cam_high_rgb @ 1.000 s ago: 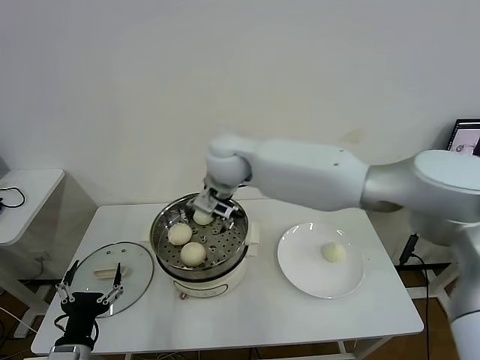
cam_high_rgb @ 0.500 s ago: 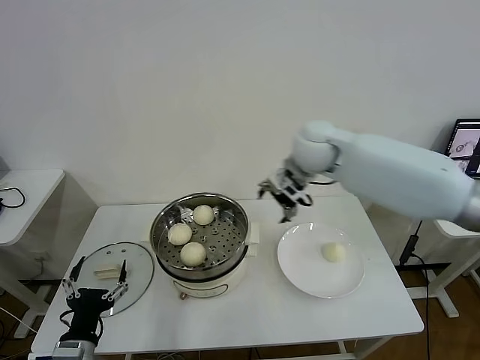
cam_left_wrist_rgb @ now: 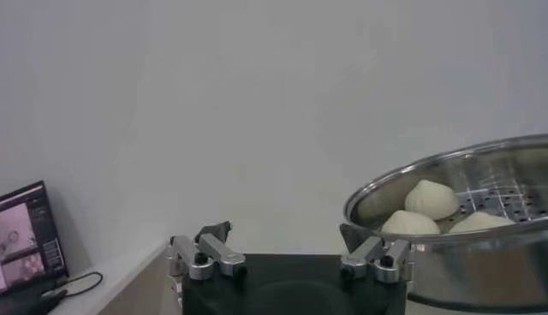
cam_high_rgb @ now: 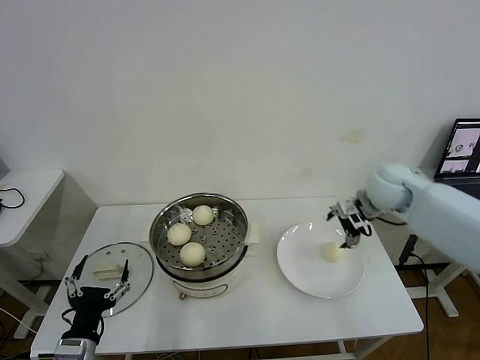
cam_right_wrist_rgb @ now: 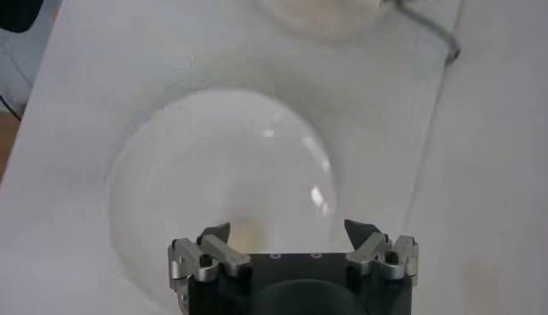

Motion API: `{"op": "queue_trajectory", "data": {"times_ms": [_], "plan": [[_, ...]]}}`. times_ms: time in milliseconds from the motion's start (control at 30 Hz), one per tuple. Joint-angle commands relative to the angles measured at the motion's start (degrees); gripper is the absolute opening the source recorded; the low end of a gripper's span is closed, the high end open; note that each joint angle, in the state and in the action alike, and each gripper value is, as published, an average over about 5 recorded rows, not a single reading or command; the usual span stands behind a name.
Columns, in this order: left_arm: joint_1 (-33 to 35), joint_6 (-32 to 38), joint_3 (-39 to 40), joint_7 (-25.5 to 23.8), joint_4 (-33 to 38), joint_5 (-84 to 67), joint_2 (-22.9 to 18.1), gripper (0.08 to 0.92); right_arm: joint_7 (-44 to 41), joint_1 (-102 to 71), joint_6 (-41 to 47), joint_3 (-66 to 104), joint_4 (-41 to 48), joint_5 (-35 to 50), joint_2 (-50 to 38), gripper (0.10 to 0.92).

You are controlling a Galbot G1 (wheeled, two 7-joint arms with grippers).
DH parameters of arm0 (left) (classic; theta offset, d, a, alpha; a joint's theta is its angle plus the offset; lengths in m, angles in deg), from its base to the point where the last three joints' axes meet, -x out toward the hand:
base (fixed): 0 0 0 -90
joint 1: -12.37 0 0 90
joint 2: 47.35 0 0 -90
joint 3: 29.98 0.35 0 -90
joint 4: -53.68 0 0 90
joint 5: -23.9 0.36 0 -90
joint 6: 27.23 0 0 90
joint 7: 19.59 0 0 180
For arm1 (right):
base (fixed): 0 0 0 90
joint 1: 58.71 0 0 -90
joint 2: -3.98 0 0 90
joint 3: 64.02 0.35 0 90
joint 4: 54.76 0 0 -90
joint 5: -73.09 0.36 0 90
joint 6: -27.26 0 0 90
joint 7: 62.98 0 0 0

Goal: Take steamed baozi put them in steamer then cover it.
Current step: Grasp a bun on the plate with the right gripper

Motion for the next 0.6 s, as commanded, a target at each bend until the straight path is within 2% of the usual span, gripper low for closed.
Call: {"op": "queue_trajectory", "data": {"times_ms": [33, 600], "plan": [[0.2, 0.0, 0.0, 0.0, 0.0, 0.1, -0.1, 0.823, 0.7, -13.4, 1.4, 10.1, 3.8, -4.9, -1.3, 0.823], [0.9, -0.1, -0.5, 0.0, -0.2, 0.4, -0.3, 0.823, 1.7, -14.6, -0.2, 12.5, 19.0, -9.0, 12.2, 0.823]]}}
